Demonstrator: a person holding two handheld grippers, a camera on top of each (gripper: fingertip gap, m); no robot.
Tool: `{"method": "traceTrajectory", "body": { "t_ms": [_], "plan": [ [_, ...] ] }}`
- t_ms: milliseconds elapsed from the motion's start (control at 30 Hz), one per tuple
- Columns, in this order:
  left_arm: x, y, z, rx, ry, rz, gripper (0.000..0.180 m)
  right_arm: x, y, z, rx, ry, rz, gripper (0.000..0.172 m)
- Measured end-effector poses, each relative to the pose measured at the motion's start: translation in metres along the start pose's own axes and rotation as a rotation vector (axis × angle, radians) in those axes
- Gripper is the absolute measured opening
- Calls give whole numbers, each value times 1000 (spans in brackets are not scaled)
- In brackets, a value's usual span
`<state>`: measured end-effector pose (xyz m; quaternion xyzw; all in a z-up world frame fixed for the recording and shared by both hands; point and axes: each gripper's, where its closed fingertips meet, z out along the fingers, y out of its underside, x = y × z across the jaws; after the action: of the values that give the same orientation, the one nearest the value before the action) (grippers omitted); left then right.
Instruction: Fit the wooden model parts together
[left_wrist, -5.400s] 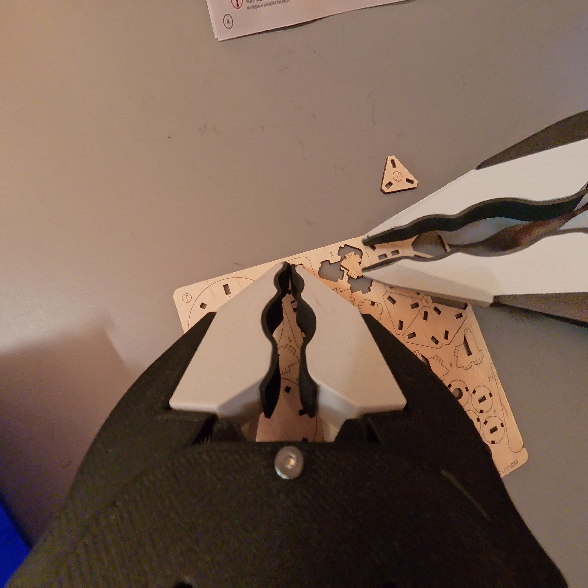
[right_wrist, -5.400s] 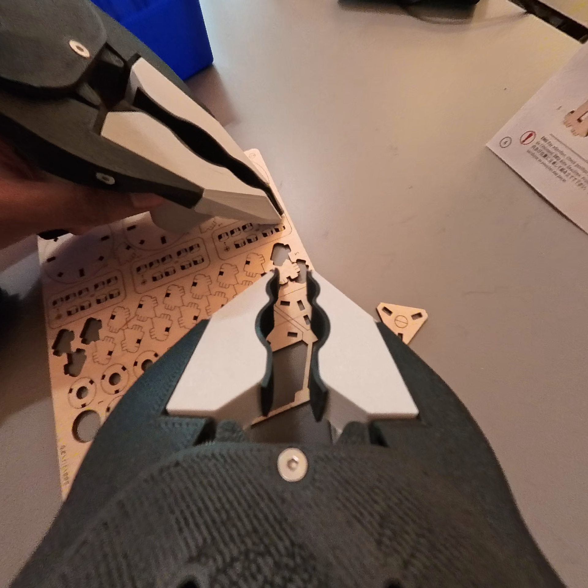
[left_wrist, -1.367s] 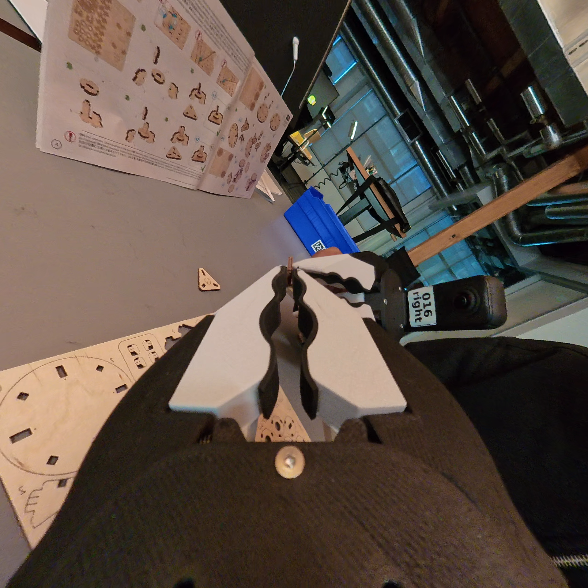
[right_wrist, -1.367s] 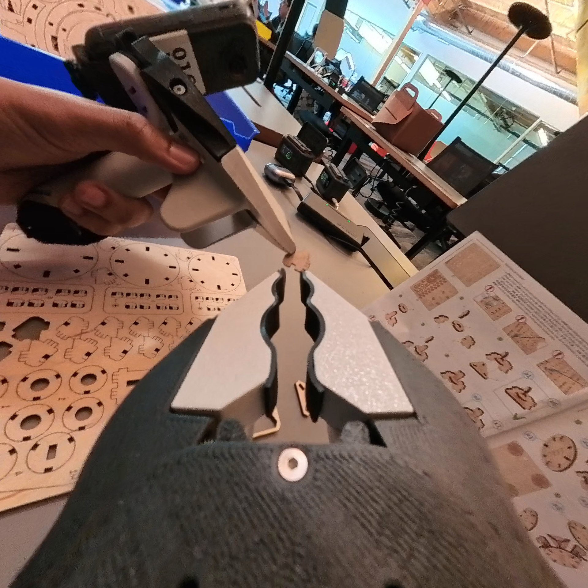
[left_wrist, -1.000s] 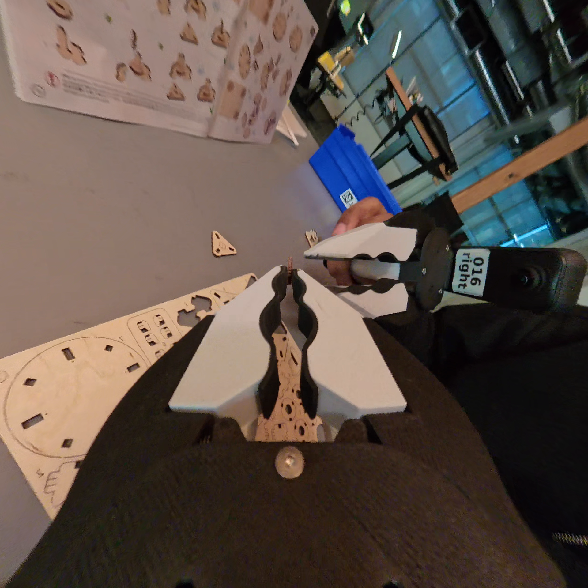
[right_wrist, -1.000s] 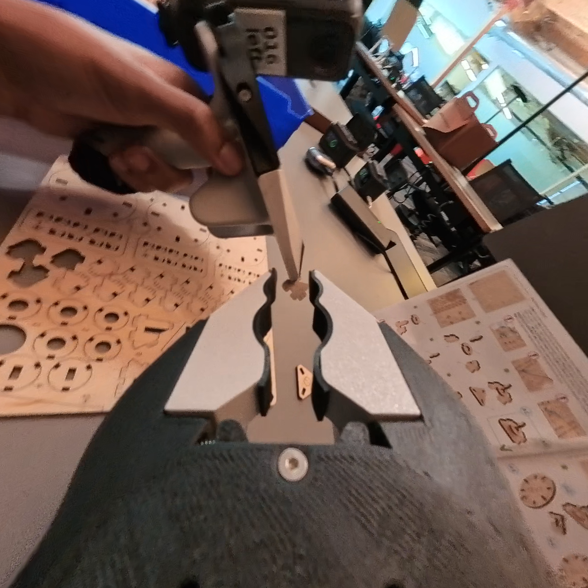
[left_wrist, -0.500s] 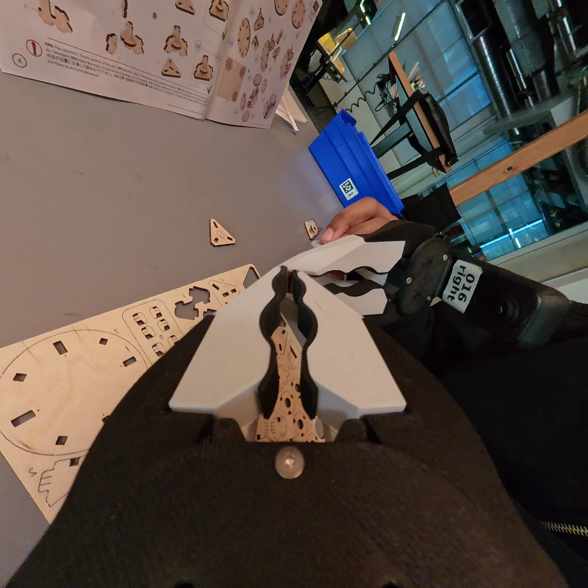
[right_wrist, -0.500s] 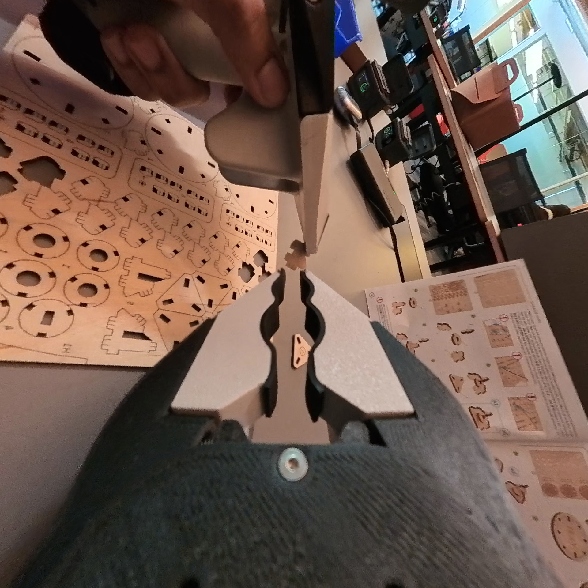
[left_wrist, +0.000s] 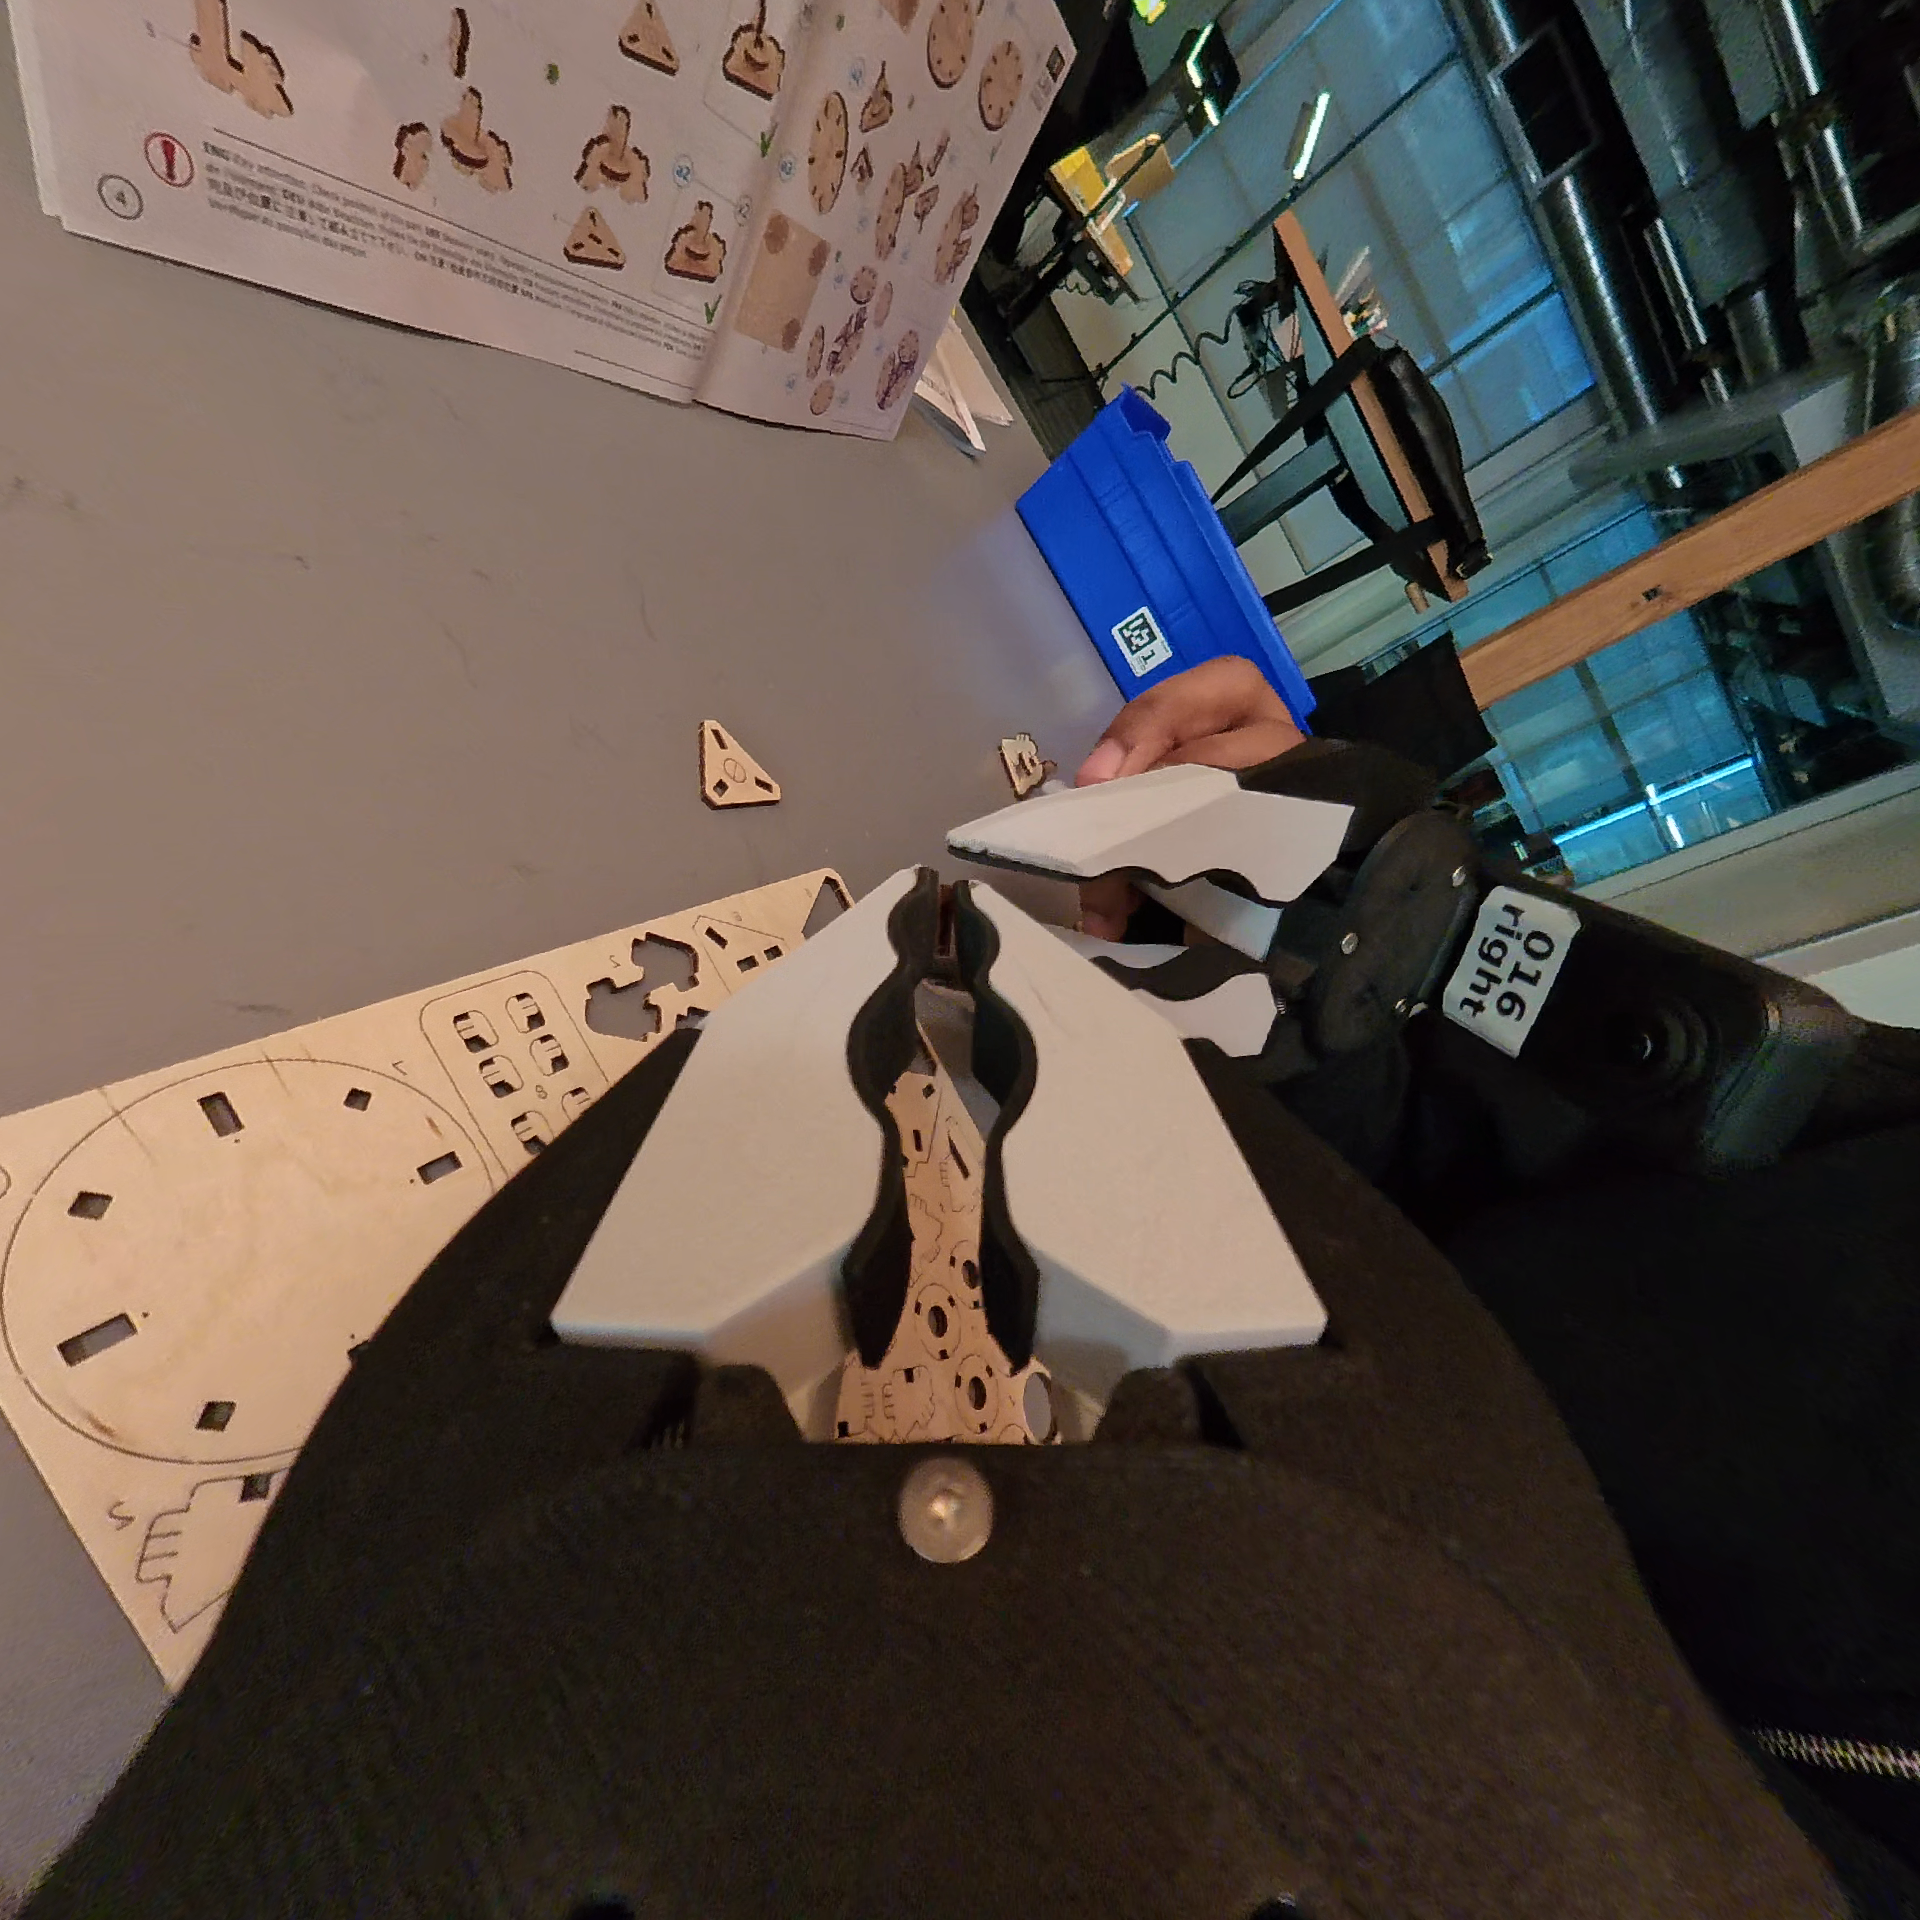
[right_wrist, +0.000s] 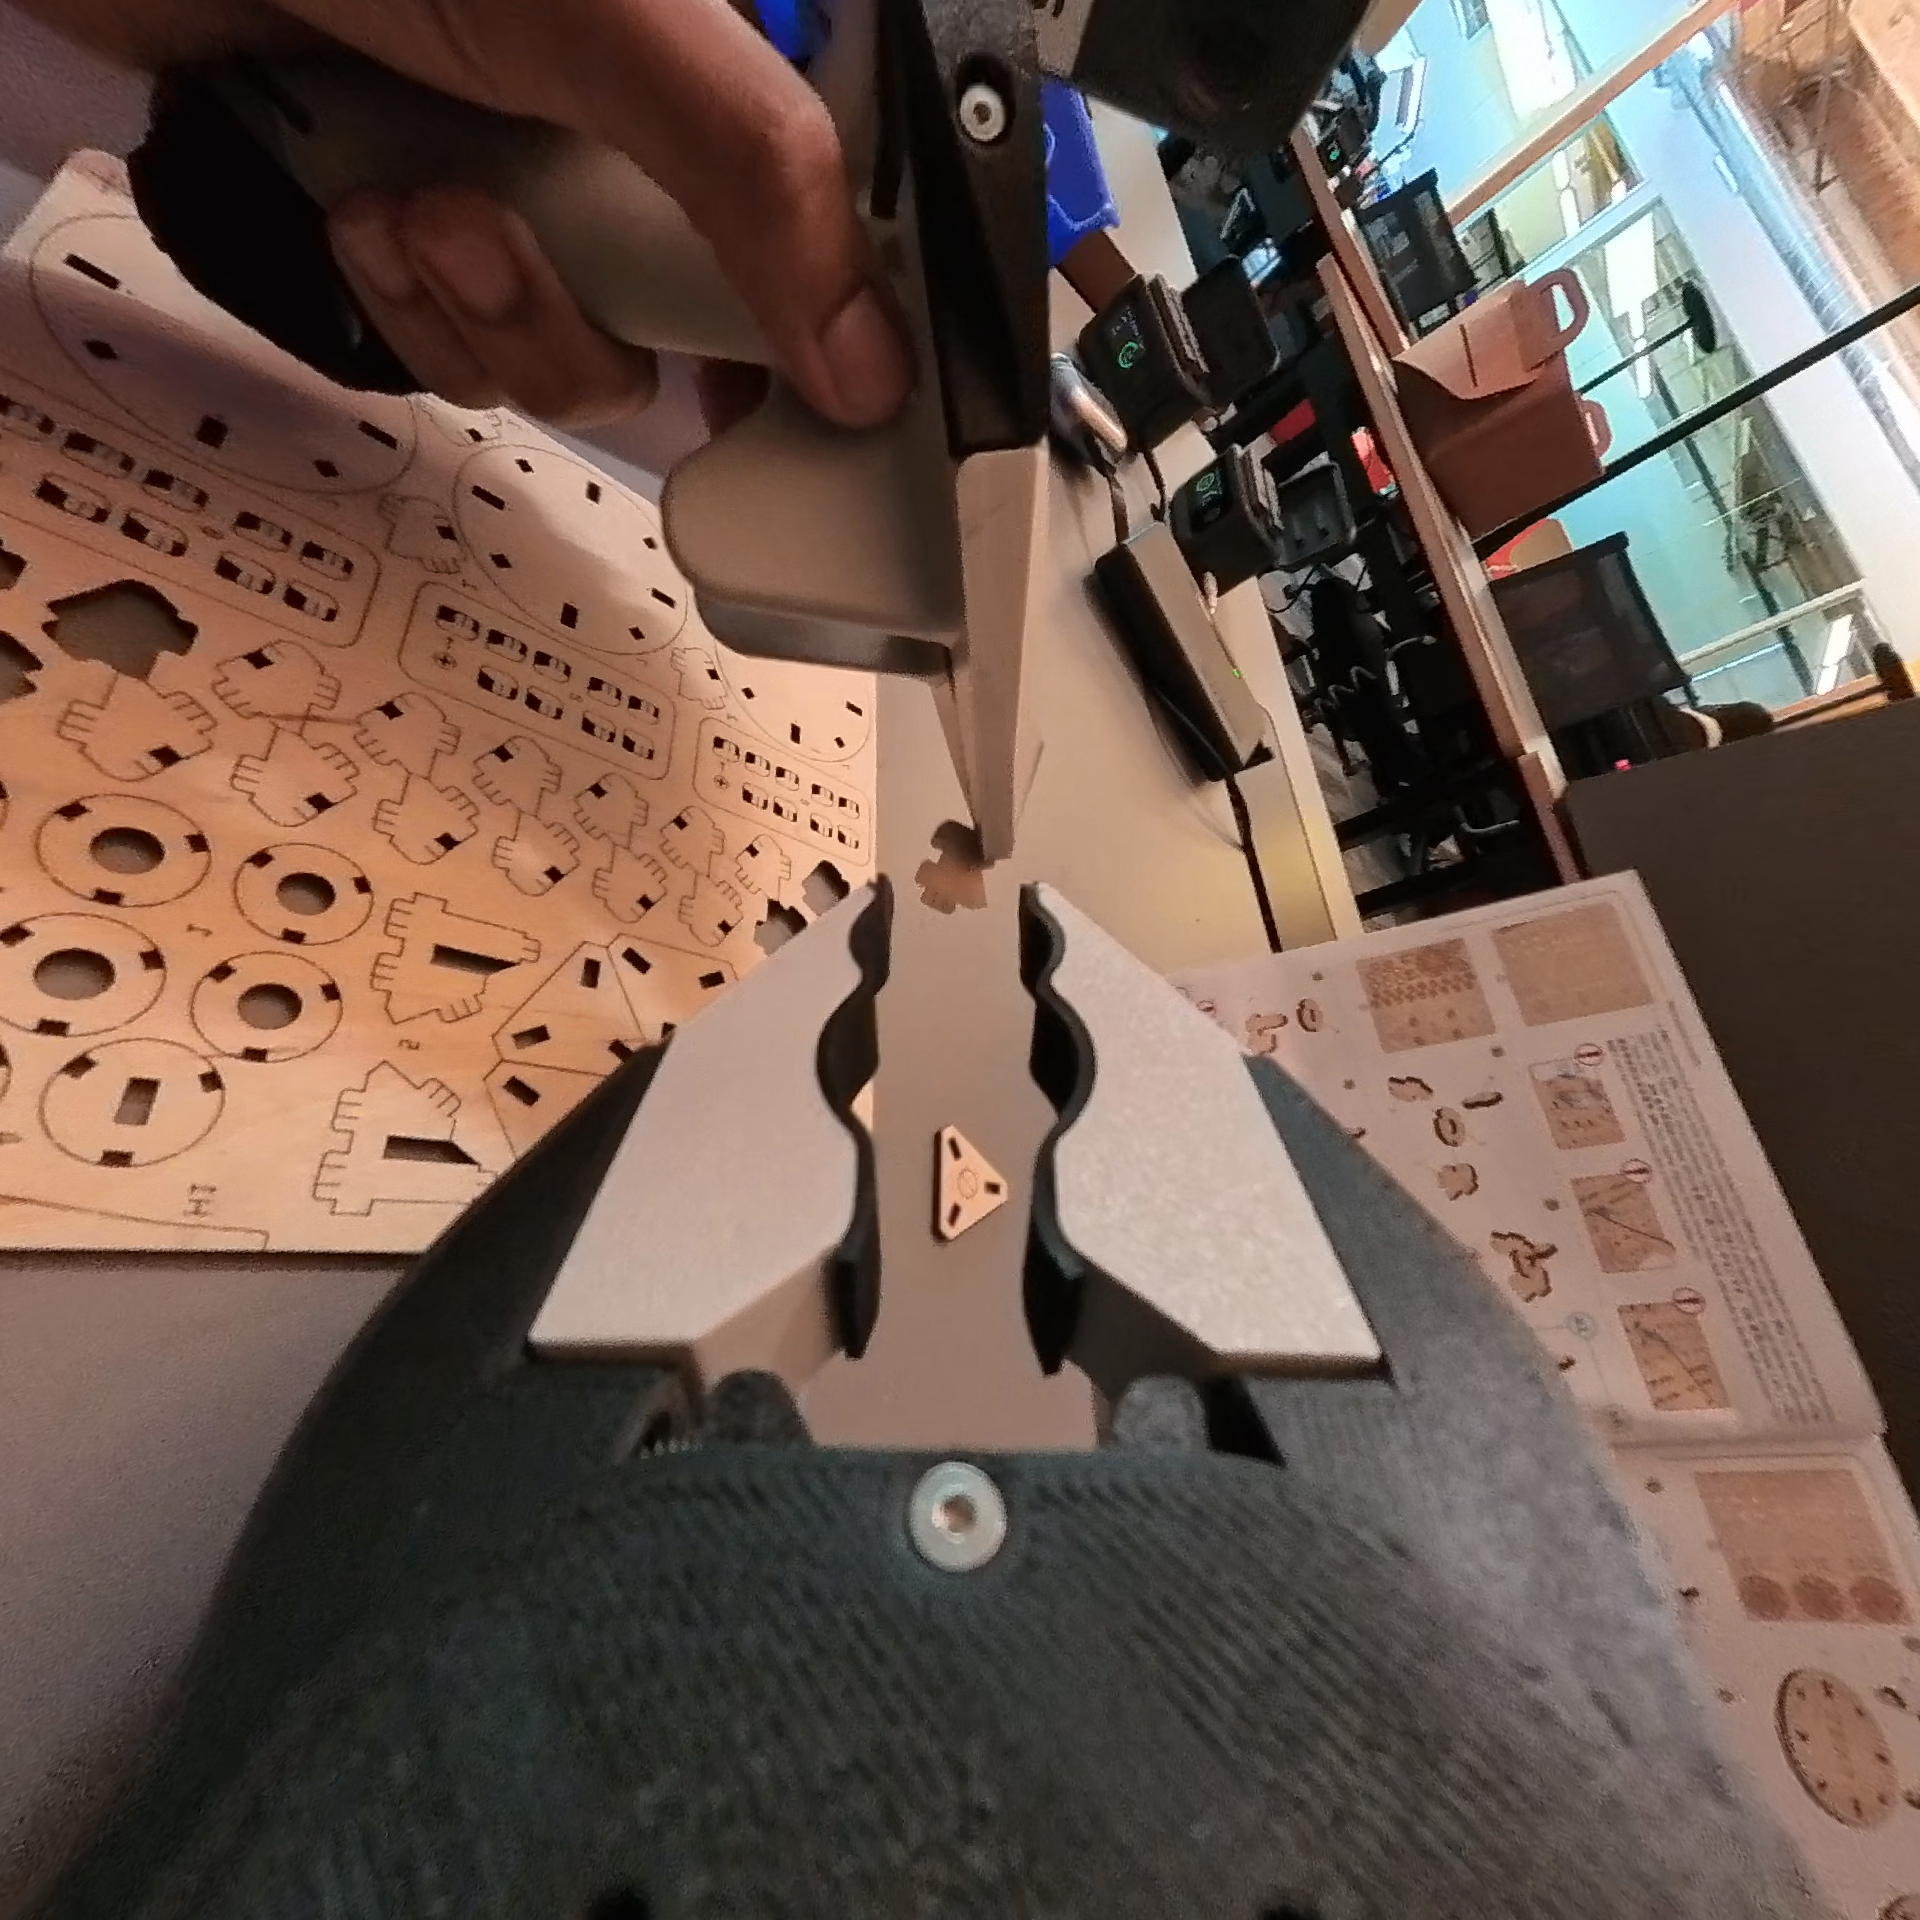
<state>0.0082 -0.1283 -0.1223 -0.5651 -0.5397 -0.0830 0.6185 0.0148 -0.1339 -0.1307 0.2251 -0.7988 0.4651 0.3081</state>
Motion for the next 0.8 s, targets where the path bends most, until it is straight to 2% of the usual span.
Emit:
{"method": "traceTrajectory", "body": {
  "t_ms": [167, 400, 467, 600, 800],
  "plan": [
    [5, -3, -1, 18, 44, -19, 0, 4, -2, 0, 3, 45, -52, 12],
    [8, -4, -2, 32, 70, -29, 0, 5, -4, -2, 13, 33, -30, 11],
    [4, -11, -5, 71, 43, -31, 12, 6, -5, -2, 18, 24, 9, 11],
    [11, -27, -18, 178, 86, -21, 25, 14, -12, -6, 110, -53, 275, 11],
    [37, -35, -22, 224, 174, 101, 26, 30, -43, -28, 404, -406, 924, 10]
  ]
}}
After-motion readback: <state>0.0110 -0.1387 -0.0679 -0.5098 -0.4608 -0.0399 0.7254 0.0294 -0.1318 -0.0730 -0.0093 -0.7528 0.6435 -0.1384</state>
